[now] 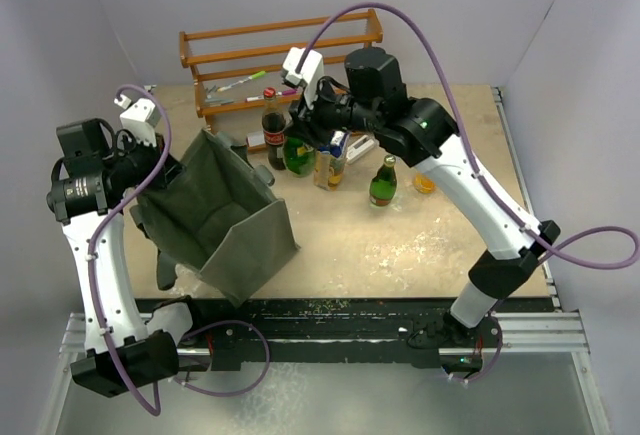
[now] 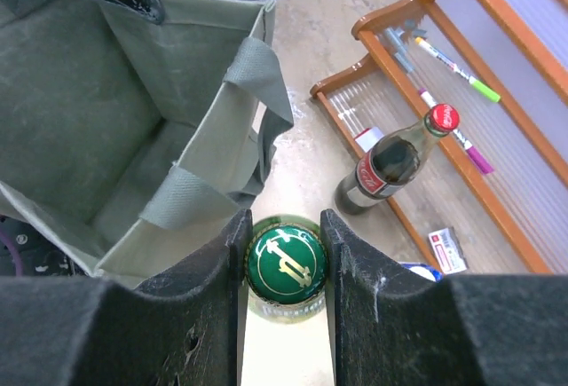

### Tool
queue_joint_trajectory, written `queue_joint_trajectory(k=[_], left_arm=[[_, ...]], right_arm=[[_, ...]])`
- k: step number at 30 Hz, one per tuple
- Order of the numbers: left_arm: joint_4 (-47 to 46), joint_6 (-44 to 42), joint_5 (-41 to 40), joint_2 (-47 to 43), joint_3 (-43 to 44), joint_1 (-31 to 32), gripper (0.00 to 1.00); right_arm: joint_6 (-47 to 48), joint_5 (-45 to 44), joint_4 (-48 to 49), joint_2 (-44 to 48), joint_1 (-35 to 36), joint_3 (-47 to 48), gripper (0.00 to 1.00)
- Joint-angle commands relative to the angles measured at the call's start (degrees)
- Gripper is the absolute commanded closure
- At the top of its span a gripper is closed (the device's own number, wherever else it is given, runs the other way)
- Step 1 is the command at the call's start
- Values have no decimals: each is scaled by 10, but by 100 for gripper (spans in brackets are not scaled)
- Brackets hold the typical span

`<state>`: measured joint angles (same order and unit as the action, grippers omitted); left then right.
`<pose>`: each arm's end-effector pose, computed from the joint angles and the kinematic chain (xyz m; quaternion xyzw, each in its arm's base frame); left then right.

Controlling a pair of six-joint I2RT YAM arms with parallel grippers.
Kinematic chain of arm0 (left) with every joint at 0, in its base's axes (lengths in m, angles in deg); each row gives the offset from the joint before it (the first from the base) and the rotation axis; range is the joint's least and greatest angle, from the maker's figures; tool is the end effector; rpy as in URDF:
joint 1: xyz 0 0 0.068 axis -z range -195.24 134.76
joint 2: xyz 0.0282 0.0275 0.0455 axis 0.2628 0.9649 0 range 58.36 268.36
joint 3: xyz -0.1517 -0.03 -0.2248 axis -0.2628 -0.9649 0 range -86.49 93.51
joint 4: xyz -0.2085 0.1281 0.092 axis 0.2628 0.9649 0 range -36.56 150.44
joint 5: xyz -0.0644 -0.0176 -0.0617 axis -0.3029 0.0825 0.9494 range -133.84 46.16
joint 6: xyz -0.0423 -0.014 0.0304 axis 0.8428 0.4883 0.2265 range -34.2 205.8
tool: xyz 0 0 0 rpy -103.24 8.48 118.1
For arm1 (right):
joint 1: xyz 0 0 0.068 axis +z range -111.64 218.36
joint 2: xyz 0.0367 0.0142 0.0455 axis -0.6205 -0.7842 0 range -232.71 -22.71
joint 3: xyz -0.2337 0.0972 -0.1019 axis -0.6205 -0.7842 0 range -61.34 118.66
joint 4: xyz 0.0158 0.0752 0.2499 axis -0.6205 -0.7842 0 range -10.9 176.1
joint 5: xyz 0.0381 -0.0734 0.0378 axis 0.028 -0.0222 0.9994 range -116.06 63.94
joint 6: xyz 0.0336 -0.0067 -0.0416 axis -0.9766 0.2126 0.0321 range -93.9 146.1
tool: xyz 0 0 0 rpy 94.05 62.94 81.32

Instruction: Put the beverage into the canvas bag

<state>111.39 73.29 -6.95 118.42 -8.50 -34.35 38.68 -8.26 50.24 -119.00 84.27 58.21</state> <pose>0.1783 0.0392 0.4089 0.0840 0.8661 -0.1666 0.4638 0.2396 0.2630 0.5043 -0.4611 0.6255 0.2928 0.5572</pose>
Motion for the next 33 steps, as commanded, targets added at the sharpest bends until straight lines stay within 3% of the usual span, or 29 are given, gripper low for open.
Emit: queue_joint_trajectory(k=[1, 4, 9, 27, 33], left_arm=[[-59, 41, 86, 12, 32, 0, 100], [-50, 56, 85, 41, 46, 23, 100], [-61, 72, 21, 69, 52, 119, 100], [-95, 93, 66, 151, 83, 185, 100], [-92, 74, 70, 156, 83, 191, 86]], right_arm=[[33, -20, 22, 44, 1, 66, 100], [39, -26, -6, 43, 2, 104, 100], [35, -22, -31, 33, 3, 163, 100], [-5, 73, -39, -55, 23, 321, 100], [14, 61, -40, -85, 72, 355, 100]])
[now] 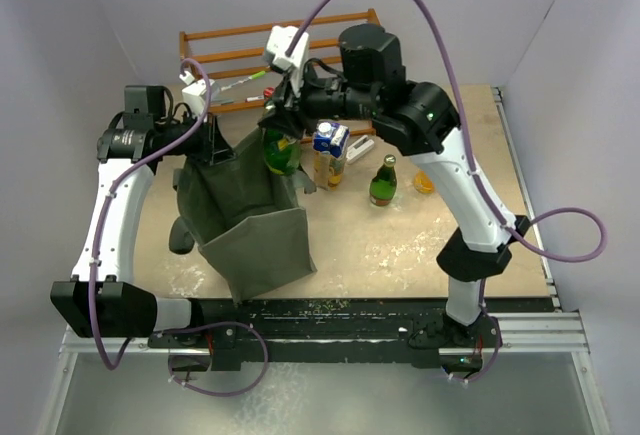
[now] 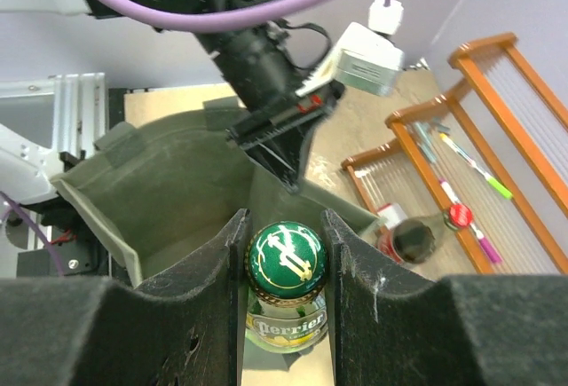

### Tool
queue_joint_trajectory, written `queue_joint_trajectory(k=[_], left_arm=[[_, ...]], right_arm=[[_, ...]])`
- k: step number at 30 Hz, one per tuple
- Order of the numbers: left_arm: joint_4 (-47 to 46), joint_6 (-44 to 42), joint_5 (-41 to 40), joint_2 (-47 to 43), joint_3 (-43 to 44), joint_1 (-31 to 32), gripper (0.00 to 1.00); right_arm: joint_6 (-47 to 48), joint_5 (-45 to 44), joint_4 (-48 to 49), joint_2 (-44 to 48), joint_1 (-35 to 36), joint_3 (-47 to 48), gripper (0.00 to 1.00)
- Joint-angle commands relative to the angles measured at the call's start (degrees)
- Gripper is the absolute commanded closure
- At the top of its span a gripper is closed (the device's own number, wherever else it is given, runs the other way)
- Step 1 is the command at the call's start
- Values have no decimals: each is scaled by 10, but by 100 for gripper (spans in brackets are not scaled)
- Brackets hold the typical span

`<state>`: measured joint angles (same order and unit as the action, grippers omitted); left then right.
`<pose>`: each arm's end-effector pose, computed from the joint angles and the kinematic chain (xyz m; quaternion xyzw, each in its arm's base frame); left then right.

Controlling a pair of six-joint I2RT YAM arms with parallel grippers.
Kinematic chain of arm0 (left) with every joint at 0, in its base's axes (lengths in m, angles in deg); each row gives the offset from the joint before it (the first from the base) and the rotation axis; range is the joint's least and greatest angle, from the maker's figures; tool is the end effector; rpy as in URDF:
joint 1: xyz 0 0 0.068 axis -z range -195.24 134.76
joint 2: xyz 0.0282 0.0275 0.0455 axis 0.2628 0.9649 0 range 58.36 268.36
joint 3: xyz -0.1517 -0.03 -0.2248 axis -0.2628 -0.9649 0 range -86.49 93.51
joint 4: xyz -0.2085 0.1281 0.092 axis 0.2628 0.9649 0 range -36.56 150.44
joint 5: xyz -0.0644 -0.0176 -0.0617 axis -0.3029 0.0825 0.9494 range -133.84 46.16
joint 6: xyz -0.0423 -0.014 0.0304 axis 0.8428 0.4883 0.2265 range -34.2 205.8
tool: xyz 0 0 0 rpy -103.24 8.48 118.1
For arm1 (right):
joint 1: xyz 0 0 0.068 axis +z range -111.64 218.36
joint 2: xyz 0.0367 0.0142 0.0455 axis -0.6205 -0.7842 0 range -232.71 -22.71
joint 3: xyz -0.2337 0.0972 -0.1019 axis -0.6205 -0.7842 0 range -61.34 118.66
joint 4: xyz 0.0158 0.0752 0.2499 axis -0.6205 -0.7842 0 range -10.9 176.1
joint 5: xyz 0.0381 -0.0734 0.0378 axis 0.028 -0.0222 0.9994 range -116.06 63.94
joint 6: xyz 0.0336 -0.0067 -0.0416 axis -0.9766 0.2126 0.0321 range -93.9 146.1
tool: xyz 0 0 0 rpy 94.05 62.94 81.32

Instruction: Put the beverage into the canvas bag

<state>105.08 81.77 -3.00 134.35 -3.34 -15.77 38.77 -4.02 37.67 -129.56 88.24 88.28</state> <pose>0.2639 -0.0207 0.3890 0.1613 0.8596 -0.3070 0.3752 0.2103 0.2702 0.5660 -0.4873 0.5551 0.3445 0.5793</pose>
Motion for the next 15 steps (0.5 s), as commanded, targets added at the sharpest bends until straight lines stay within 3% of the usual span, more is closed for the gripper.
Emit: queue_joint_trajectory(k=[1, 9, 15], left_arm=[[-29, -14, 33, -3, 31, 5, 83], [-22, -36, 44, -20, 36, 5, 60], [-17, -51, -18, -48, 25, 5, 41]], right_arm=[[14, 19, 86, 17, 37, 58, 100], [-13, 50, 113, -2, 55, 60, 100], [-16, 59, 126, -28, 58, 64, 100]])
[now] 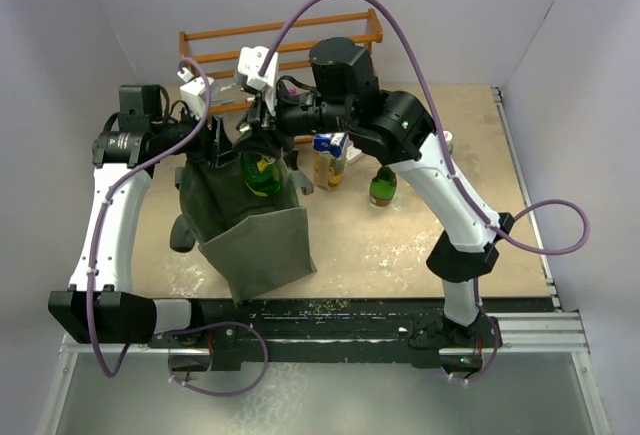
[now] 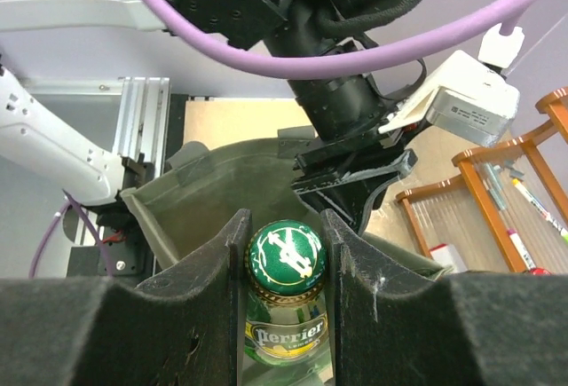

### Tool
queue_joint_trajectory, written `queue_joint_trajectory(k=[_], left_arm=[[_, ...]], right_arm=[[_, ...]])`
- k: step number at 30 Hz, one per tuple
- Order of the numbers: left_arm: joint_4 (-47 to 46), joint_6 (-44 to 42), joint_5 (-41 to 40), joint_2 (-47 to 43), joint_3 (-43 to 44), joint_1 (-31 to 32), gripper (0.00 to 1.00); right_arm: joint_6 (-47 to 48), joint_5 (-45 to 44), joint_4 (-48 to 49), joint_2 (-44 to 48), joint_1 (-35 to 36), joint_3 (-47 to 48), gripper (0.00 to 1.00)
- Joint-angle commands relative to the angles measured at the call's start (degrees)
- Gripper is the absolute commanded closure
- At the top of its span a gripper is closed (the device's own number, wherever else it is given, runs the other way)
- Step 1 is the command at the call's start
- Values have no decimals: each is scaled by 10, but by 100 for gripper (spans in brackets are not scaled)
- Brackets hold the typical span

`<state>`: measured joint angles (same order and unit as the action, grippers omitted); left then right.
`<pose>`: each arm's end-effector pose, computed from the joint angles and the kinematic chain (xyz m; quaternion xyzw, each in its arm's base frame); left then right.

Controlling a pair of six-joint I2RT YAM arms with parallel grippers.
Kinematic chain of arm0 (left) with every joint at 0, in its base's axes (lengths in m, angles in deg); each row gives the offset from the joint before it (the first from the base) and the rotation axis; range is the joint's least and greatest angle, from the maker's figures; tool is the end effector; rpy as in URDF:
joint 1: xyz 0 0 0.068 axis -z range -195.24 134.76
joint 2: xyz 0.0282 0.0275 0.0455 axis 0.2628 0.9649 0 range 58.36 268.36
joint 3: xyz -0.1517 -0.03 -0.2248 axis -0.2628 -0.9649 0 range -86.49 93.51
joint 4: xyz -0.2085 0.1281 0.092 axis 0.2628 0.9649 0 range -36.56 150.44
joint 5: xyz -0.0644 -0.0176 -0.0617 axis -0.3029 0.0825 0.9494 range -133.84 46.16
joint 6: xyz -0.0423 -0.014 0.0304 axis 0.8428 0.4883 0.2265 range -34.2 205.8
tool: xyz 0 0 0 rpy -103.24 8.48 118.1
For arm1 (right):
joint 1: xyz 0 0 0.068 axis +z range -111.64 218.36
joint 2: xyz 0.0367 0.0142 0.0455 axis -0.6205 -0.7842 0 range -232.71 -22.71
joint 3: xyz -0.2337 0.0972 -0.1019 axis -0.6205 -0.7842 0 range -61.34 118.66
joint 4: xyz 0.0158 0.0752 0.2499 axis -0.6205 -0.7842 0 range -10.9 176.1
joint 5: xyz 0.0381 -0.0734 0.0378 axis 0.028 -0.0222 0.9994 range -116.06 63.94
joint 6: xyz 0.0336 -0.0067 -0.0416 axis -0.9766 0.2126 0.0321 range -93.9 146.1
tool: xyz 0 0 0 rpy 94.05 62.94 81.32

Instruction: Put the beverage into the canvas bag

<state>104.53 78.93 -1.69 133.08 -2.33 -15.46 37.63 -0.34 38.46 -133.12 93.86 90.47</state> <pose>0.2573 -0.0228 0.4008 0.1964 0.8413 -0.3037 0.4018 0.1921 0.3068 0.5564 -0.5246 0.5231 0.3973 0.5415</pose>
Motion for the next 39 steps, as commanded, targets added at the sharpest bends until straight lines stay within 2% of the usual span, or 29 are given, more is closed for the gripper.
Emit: queue_joint_trajectory(k=[1, 4, 8, 18, 27, 34, 36, 39], left_arm=[[-10, -31, -45, -41, 14, 2, 37], [-10, -51, -89, -53, 11, 2, 30], [-16, -84, -108, -64, 3, 2, 27], [-21, -172, -90, -52, -19, 2, 30], [-33, -245, -82, -29, -25, 2, 31], [-40, -235, -54, -31, -43, 1, 53], [-46, -220, -42, -43, -53, 1, 58], [-58, -176, -27, -60, -63, 1, 72]], right_arm=[[-4, 22, 120, 4, 2, 42, 100], [-2, 21, 128, -6, 2, 31, 100], [2, 22, 138, -18, 2, 8, 100], [8, 32, 151, -26, 2, -68, 100], [21, 50, 165, 17, 2, -188, 100], [32, 44, 184, 63, 1, -260, 100], [38, 42, 190, 77, 0, -282, 100], [46, 37, 196, 96, -1, -313, 100]])
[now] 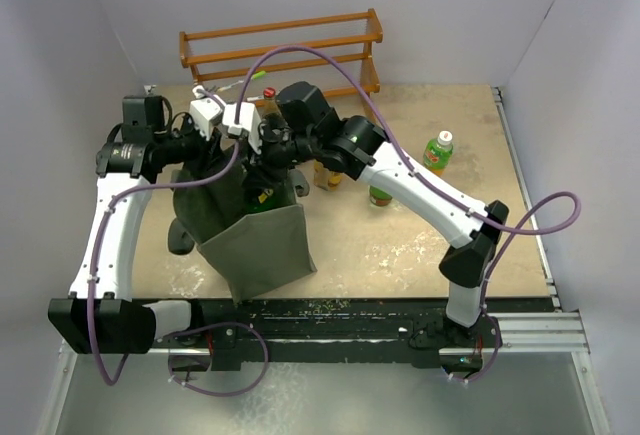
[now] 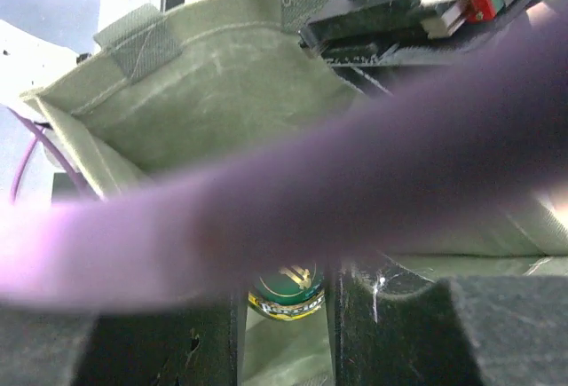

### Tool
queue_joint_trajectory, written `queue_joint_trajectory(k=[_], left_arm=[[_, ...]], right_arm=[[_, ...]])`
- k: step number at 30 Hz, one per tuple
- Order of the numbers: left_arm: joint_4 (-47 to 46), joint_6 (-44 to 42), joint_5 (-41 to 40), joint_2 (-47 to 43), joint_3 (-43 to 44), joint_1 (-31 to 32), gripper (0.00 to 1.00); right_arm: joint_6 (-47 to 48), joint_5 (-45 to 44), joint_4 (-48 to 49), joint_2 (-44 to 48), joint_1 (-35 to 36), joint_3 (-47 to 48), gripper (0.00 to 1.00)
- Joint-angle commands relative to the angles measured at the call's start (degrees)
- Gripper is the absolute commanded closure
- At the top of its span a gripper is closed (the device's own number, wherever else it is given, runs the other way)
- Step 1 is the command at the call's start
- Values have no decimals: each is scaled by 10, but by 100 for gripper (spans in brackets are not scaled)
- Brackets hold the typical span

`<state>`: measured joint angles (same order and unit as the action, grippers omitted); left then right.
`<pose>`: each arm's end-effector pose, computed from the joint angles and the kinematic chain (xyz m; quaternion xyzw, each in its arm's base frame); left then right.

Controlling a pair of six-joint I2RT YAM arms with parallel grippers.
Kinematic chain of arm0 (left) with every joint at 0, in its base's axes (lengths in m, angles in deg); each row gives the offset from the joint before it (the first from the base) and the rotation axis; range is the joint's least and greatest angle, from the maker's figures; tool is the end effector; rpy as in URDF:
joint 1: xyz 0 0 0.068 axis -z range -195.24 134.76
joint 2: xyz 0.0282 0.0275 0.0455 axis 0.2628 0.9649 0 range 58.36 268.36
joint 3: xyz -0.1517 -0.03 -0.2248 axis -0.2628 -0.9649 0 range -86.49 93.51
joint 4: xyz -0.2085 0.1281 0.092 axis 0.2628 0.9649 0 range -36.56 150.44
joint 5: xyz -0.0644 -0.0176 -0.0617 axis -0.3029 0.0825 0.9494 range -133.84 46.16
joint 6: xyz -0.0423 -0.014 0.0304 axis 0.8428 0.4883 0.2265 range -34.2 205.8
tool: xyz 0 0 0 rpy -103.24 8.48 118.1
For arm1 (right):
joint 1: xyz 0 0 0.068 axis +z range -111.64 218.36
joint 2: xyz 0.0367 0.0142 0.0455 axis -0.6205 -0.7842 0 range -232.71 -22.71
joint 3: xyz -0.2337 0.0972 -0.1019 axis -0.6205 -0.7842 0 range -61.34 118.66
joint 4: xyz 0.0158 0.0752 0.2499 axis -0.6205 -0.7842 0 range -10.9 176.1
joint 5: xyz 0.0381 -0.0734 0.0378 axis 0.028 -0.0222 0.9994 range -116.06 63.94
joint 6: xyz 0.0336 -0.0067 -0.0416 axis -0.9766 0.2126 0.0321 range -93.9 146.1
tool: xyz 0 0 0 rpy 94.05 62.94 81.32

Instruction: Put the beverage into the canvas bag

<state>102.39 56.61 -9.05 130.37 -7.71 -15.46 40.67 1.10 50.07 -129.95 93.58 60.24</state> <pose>0.2512 -0.0193 0.3837 0.3355 0.8143 -0.1661 0.4436 0.2257 0.3534 0.4454 -0.5683 0.5843 0.3718 0.4443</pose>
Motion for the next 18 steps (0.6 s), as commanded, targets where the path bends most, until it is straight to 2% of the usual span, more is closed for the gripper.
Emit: queue_joint_trajectory(k=[1, 5, 9, 12, 18], left_arm=[[-38, 66, 48, -36, -12, 1, 76], [-35, 151, 54, -42, -18, 1, 84], [-31, 220, 67, -57, -22, -1, 93], [-43, 256, 101, -76, -45, -26, 99], [-53, 287, 143, -88, -69, -55, 100]], right_arm=[[17, 22, 83, 71, 1, -21, 100], [29, 21, 91, 93, -6, -58, 100], [52, 31, 68, 92, -8, -48, 100], [60, 33, 63, 85, -9, -34, 100], [72, 32, 69, 46, -9, 5, 100]])
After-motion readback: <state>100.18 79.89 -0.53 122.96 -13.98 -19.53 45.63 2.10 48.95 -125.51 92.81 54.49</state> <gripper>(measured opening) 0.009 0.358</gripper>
